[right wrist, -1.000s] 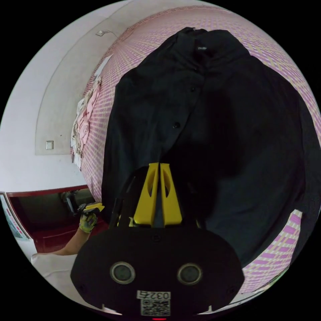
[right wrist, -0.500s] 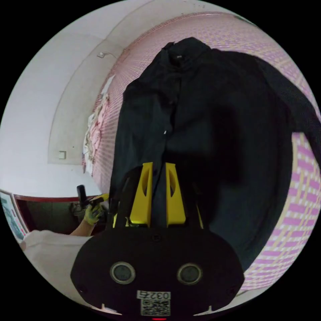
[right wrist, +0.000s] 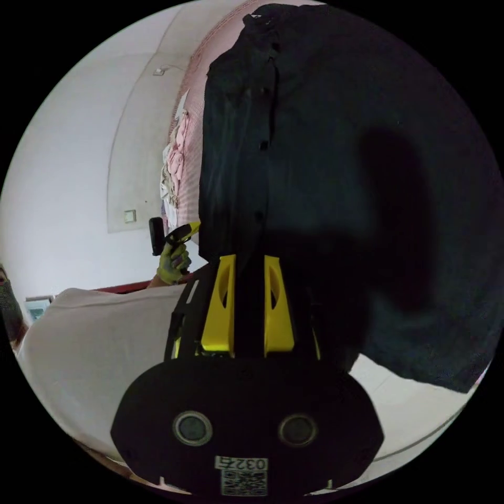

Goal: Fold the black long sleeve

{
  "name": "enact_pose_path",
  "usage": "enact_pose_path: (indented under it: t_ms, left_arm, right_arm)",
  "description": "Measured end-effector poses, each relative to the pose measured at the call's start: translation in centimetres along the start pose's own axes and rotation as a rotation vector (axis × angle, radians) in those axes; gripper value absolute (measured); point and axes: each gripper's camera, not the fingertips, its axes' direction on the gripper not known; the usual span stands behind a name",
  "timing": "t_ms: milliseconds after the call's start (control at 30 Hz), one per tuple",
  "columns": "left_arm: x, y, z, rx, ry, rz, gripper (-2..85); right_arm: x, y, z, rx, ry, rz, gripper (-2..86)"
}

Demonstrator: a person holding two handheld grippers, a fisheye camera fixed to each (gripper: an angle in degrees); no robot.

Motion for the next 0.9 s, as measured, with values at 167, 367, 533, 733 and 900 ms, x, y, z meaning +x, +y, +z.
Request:
enact_pose_path:
  t_ms: [167,367,533,733,900]
  left_arm:
    - [-1.4,-0.9,1.7,-0.027,0.013,0.022,-1.4]
    - [-2.5,-2.0,3.6,-0.064,-0.015,0.032,-0.9]
    - [-3.5,-2.7,5.6,-0.084,0.004,0.041,-0.6]
    - [-4.2,-2.9,7.2,-0.085,0.051,0.081,3.4]
    - [-5.1,-3.5,9.6,-0.146,-0.002,0.084,0.0]
  right_arm:
    - [0.8,2.5,1.4,0.059,-0.14,0.069,3.2]
    - [-6.8,5.5,-2.6,0.249,0.089,-0.153,-0.8]
    - [-6.1,7.4,-1.9,0.208,0.258,-0.113,-0.7]
    - [-3.6,8.6,0.8,0.197,0.177,-0.008,5.0]
    - [-4.0,8.3,3.2,0.096,0.215,0.011,-0.4]
